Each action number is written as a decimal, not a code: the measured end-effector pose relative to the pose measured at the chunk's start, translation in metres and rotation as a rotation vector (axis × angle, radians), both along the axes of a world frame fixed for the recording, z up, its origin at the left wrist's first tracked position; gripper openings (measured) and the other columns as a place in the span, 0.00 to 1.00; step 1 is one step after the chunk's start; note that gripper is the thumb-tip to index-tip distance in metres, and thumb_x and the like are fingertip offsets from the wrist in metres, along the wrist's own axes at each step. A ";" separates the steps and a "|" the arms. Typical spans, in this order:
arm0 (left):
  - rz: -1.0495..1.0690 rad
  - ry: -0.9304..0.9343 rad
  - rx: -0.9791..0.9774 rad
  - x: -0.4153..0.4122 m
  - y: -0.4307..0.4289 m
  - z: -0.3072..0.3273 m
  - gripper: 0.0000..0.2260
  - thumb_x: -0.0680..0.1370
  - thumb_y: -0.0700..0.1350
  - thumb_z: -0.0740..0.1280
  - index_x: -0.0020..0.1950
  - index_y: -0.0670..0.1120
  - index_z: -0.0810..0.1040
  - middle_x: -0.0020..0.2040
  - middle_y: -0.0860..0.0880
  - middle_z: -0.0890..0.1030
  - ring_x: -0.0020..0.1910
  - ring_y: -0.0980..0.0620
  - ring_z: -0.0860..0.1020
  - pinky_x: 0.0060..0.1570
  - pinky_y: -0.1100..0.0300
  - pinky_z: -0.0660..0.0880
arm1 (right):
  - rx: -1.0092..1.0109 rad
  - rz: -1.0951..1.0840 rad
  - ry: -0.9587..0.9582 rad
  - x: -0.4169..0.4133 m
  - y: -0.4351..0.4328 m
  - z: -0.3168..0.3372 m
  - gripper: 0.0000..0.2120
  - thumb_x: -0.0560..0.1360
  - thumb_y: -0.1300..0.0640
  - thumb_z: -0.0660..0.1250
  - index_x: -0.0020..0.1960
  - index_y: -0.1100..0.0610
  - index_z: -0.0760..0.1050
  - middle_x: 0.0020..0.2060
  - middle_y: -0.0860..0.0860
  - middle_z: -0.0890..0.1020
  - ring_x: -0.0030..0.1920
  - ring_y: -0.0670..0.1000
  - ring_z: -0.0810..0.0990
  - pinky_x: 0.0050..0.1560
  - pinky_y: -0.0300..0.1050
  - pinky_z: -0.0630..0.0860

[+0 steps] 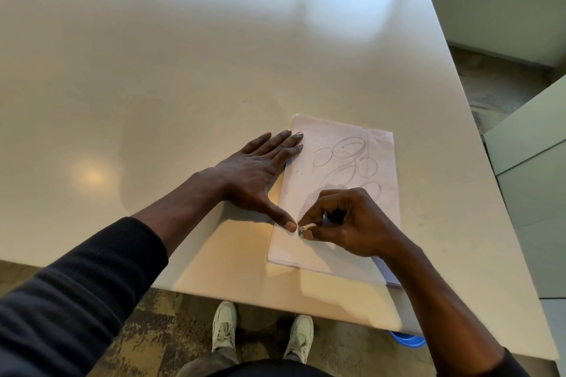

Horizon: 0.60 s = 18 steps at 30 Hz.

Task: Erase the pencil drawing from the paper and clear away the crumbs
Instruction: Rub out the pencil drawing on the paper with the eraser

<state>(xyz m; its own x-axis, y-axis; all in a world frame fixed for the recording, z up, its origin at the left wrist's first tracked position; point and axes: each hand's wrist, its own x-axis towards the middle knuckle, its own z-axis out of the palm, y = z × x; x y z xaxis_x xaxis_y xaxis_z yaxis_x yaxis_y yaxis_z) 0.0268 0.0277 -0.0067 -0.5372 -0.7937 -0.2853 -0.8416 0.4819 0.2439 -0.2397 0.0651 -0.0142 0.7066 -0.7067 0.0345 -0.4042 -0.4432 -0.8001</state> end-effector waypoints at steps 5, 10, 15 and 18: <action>0.013 0.016 0.012 0.000 -0.001 0.000 0.70 0.62 0.85 0.66 0.85 0.52 0.29 0.83 0.59 0.25 0.79 0.60 0.23 0.82 0.52 0.29 | 0.079 0.072 0.027 -0.007 0.001 0.003 0.10 0.74 0.47 0.78 0.51 0.50 0.88 0.42 0.44 0.83 0.40 0.53 0.80 0.42 0.42 0.77; 0.021 0.033 0.031 -0.002 -0.001 0.001 0.71 0.61 0.85 0.67 0.85 0.53 0.29 0.82 0.60 0.24 0.78 0.62 0.22 0.80 0.54 0.27 | -0.053 -0.231 -0.026 -0.011 0.002 -0.002 0.09 0.74 0.47 0.79 0.52 0.48 0.87 0.42 0.44 0.85 0.40 0.51 0.82 0.42 0.47 0.80; 0.053 0.058 0.050 -0.007 -0.001 0.004 0.70 0.62 0.83 0.70 0.86 0.51 0.34 0.84 0.59 0.28 0.80 0.62 0.25 0.80 0.57 0.28 | -0.113 -0.418 -0.028 -0.015 0.006 -0.005 0.08 0.73 0.53 0.82 0.51 0.48 0.87 0.41 0.43 0.86 0.40 0.50 0.82 0.42 0.47 0.80; 0.095 0.077 0.020 -0.014 0.000 0.007 0.64 0.67 0.79 0.70 0.88 0.49 0.41 0.86 0.55 0.34 0.83 0.57 0.31 0.80 0.58 0.31 | -0.124 -0.388 -0.025 -0.016 0.007 -0.006 0.07 0.74 0.53 0.82 0.51 0.48 0.86 0.42 0.43 0.85 0.40 0.50 0.81 0.40 0.45 0.79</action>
